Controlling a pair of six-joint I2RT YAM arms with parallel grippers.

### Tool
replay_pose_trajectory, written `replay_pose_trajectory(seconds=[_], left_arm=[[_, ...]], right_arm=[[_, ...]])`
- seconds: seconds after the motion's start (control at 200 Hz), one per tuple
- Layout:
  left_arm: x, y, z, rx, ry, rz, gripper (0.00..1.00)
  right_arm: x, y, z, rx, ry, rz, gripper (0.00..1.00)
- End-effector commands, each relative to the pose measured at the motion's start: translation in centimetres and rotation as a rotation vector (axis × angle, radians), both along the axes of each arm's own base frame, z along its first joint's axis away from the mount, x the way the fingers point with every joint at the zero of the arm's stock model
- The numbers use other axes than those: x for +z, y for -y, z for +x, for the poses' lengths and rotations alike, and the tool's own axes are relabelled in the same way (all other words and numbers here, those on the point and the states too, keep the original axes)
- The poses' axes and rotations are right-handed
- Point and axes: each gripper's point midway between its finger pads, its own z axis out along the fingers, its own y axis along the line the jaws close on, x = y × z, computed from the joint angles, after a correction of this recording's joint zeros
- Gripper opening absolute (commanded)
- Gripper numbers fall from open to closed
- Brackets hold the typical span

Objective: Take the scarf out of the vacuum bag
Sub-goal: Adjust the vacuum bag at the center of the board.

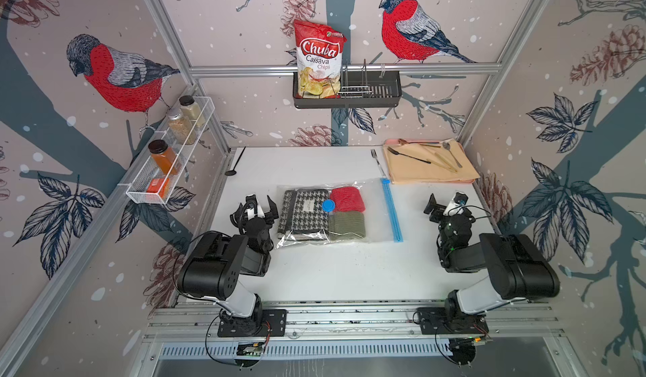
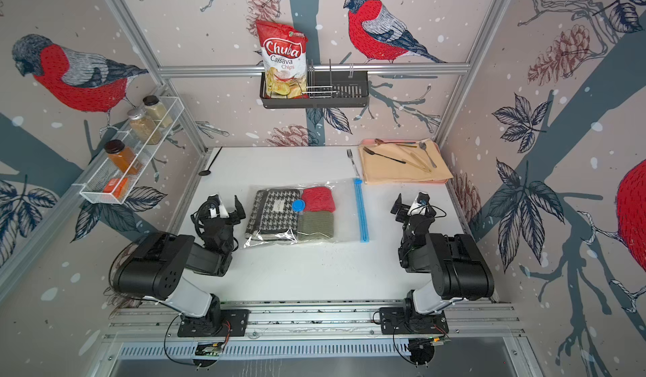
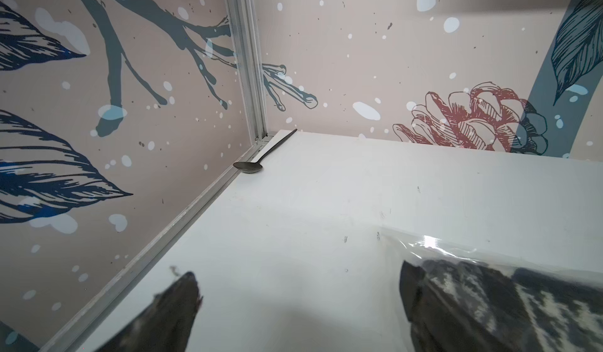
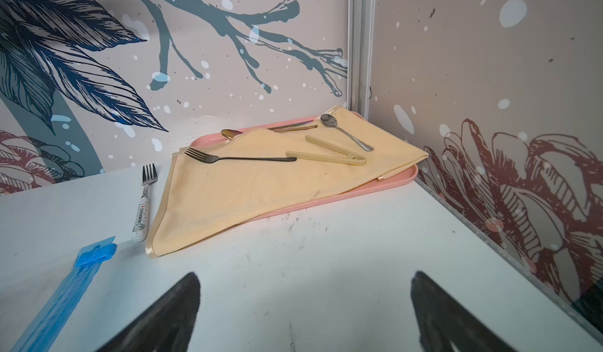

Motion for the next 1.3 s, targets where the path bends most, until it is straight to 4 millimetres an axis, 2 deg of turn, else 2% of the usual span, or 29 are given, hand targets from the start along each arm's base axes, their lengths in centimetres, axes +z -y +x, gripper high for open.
replay_pose_trajectory(seconds=[0.0, 0.876, 0.991, 1.076, 1.166, 1.296], left_arm=[[0.6, -0.1, 0.0, 0.005, 0.022, 0.002, 0.98], [0.8, -0.3, -0.4, 0.012, 0.039, -0.001, 0.98], [2.0, -0.4, -2.4, 0.006, 0.123, -0.011, 0.98], [3.3, 0.0, -4.0, -0.008, 0.188, 0.006, 0.98], [6.0, -0.9, -6.7, 0.145, 0.267, 0.036, 0.98], [9.2, 0.2, -7.1, 0.15, 0.315, 0.008, 0.98]], right_arm=[[0.5, -0.2, 0.1, 0.009, 0.02, 0.003, 1.0], [0.6, -0.3, 0.0, 0.012, 0.024, -0.001, 1.0], [2.8, -0.5, -1.1, -0.06, 0.059, -0.058, 1.0], [5.7, -2.1, -0.5, -0.054, 0.043, -0.125, 1.0], [8.8, -4.0, -0.1, -0.043, 0.014, -0.152, 1.0], [11.4, -5.9, 0.1, -0.076, 0.026, -0.023, 1.0]])
